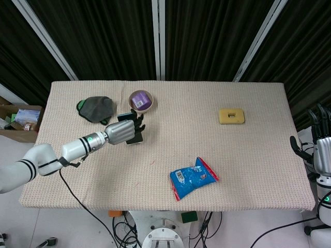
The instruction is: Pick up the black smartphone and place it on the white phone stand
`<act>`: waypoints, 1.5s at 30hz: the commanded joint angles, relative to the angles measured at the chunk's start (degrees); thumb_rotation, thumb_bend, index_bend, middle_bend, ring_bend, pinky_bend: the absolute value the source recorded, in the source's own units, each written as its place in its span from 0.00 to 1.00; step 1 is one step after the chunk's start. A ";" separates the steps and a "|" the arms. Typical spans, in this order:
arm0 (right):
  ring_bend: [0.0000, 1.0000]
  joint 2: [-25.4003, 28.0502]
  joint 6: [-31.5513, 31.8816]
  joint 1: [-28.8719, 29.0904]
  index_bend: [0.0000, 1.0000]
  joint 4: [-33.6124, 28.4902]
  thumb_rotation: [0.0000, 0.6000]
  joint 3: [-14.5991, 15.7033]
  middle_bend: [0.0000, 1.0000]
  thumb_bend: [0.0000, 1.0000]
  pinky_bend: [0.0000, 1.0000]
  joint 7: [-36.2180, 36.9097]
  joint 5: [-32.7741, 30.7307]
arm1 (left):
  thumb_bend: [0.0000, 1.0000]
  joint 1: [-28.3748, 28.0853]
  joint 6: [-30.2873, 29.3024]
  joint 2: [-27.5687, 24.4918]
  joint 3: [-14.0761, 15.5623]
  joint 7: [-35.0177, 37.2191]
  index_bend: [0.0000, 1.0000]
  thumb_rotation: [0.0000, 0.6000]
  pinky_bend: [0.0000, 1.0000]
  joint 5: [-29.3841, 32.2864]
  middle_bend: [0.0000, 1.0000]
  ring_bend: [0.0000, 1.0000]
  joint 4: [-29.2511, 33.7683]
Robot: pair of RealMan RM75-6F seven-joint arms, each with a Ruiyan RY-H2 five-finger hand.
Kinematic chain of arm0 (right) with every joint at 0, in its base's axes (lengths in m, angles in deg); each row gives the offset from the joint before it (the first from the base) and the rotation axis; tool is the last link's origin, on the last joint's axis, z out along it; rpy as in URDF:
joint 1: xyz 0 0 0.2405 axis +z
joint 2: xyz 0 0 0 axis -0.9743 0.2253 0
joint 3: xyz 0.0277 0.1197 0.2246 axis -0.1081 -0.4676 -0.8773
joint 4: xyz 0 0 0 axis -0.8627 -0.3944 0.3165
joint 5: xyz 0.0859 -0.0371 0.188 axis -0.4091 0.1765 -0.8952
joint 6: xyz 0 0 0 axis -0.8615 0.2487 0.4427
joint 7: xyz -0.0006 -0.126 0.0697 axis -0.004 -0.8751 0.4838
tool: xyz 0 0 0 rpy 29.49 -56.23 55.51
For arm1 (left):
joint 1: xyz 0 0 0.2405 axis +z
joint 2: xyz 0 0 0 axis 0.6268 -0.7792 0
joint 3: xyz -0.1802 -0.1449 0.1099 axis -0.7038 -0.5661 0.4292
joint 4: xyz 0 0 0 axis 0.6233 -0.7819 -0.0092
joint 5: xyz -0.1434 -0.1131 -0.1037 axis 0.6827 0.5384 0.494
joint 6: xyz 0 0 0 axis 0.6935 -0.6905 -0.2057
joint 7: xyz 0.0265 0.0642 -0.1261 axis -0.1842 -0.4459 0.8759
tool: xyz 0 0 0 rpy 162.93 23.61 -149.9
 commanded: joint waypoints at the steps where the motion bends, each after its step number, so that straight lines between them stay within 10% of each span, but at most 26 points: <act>1: 0.00 -0.07 -0.01 0.01 0.00 0.10 1.00 0.00 0.00 0.37 0.00 0.09 -0.02 | 0.15 0.27 0.68 -0.67 -0.20 -0.62 0.04 1.00 0.26 0.95 0.11 0.05 1.50; 15: 0.00 0.57 0.35 0.32 0.00 -0.92 1.00 -0.36 0.00 0.37 0.00 -0.22 0.39 | 0.09 4.00 -1.66 -6.36 -3.47 -7.84 0.01 1.00 0.19 6.43 0.03 0.00 11.90; 21: 0.00 1.28 1.30 -0.71 0.00 -1.16 1.00 -0.27 0.00 0.37 0.00 0.39 0.04 | 0.04 14.72 -18.19 -12.69 -5.51 -10.35 0.01 1.00 0.18 10.10 0.03 0.00 21.78; 27: 0.00 1.51 1.02 -2.47 0.00 -0.25 1.00 1.27 0.00 0.37 0.00 0.37 -0.47 | 0.02 33.10 -40.72 -12.67 -6.44 2.34 0.02 1.00 0.18 22.20 0.03 0.00 30.29; 30: 0.00 2.96 -1.30 -3.83 0.00 -1.52 1.00 3.28 0.00 0.36 0.00 -2.70 -1.18 | 0.02 40.95 -46.22 -11.38 -5.34 13.97 0.02 0.80 0.18 28.11 0.03 0.00 30.96; 34: 0.00 5.71 -4.73 -5.65 0.00 -5.41 1.00 5.98 0.00 0.36 0.00 -6.93 -2.37 | 0.02 47.57 -47.43 -10.87 -3.07 22.63 0.02 0.57 0.18 32.87 0.03 0.00 28.75; 45: 0.00 5.02 -9.80 -7.44 0.00 -6.66 1.00 9.24 0.00 0.36 0.00 -11.09 -3.97 | 0.02 53.76 -48.33 -8.55 -0.38 24.63 0.03 0.55 0.18 30.95 0.03 0.00 22.89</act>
